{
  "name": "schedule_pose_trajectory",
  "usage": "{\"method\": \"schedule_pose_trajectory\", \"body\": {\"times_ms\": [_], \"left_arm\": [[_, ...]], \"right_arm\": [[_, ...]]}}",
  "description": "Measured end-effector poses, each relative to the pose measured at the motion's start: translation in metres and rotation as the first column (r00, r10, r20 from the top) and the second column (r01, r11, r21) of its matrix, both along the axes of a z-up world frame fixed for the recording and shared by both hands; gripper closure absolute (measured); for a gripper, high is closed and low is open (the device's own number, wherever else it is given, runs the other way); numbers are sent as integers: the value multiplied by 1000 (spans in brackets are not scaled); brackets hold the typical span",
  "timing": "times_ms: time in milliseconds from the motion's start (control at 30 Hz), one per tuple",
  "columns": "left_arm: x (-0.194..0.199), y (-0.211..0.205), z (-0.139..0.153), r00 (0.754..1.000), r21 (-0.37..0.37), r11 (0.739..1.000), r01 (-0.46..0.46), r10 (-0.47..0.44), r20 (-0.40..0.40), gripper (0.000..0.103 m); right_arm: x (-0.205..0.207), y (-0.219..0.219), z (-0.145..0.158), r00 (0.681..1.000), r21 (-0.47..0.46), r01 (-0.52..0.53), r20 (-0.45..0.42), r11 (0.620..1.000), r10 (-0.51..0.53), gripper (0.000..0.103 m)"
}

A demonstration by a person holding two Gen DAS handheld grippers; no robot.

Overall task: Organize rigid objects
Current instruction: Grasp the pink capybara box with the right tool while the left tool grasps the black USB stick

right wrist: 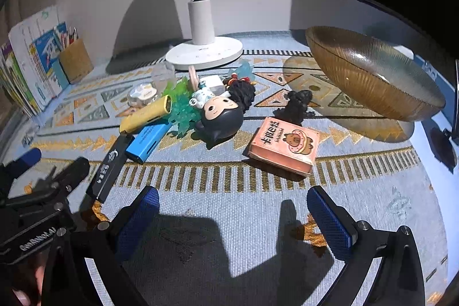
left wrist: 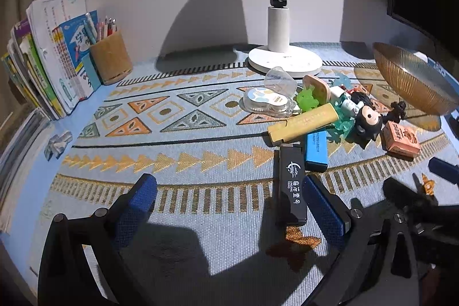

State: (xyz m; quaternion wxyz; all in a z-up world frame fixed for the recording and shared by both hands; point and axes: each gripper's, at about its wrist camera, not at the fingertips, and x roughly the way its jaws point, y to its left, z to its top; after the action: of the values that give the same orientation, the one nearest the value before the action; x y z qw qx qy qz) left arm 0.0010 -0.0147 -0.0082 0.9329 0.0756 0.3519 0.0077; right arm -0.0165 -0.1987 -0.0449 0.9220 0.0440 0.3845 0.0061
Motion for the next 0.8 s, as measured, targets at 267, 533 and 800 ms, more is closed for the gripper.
{"method": "schedule_pose_trajectory", "body": {"times_ms": [267, 533, 800], "left_arm": [[2, -7, -5, 979, -36, 984, 173, -176, -102, 2], [21, -4, -14, 951, -152, 967, 206, -234, -200, 15], [29, -3, -19, 945, -163, 967, 195, -230, -234, 40]], "right_arm": [[-15, -71, 2, 994, 130, 104, -35, 986, -100, 0], [15, -76, 8, 996, 60, 35, -87, 998, -29, 0], [61, -63, 4, 988, -17, -114, -108, 993, 112, 3]]}}
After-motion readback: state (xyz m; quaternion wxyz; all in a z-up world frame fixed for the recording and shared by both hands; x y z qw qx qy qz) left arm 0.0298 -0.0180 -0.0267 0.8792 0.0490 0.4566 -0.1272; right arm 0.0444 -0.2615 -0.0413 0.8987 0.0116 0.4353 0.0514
